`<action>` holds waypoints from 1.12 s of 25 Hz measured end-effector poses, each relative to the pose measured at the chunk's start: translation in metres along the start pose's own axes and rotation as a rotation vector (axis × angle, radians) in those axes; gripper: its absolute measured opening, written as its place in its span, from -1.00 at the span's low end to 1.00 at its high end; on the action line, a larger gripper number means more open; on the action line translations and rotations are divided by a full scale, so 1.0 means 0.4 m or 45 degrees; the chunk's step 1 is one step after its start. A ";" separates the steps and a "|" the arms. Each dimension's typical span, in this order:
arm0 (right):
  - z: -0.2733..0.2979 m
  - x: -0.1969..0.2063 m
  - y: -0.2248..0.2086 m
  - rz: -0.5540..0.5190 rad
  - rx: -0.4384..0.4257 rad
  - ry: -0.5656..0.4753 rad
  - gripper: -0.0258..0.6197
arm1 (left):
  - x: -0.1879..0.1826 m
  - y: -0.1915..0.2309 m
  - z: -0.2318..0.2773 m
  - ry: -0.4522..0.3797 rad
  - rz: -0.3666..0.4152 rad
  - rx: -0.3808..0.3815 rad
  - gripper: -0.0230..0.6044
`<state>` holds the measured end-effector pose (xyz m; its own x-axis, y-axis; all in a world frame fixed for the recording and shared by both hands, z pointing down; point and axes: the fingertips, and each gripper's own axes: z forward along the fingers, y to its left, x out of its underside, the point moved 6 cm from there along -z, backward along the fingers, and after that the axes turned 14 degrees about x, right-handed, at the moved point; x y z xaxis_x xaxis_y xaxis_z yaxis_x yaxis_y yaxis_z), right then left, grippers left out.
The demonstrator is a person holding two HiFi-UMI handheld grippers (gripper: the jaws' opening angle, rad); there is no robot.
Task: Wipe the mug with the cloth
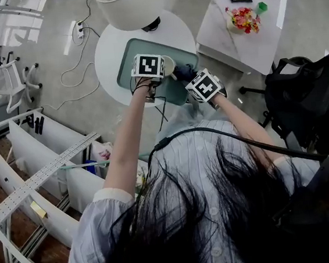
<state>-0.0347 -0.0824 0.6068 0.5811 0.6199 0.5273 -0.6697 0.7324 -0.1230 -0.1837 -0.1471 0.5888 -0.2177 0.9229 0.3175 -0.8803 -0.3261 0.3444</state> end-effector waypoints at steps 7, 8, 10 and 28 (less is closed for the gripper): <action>-0.019 -0.003 -0.007 -0.024 0.002 -0.009 -0.63 | 0.012 0.006 0.006 -0.088 -0.192 -0.039 -0.78; -0.022 -0.004 -0.007 -0.029 0.003 -0.010 -0.63 | 0.013 0.005 0.004 -0.096 -0.206 -0.048 -0.78; -0.029 -0.004 -0.008 -0.038 0.007 -0.011 -0.63 | 0.012 0.003 -0.003 -0.124 -0.242 -0.067 -0.78; -0.138 -0.058 -0.046 0.124 -0.043 -0.151 -0.63 | 0.073 -0.046 -0.151 -0.444 -0.176 -0.010 -0.78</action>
<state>-0.0103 -0.0948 0.5503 0.4542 0.6524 0.6067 -0.7032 0.6806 -0.2055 -0.1992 -0.1016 0.5383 0.0589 0.8326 0.5507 -0.8947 -0.2006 0.3990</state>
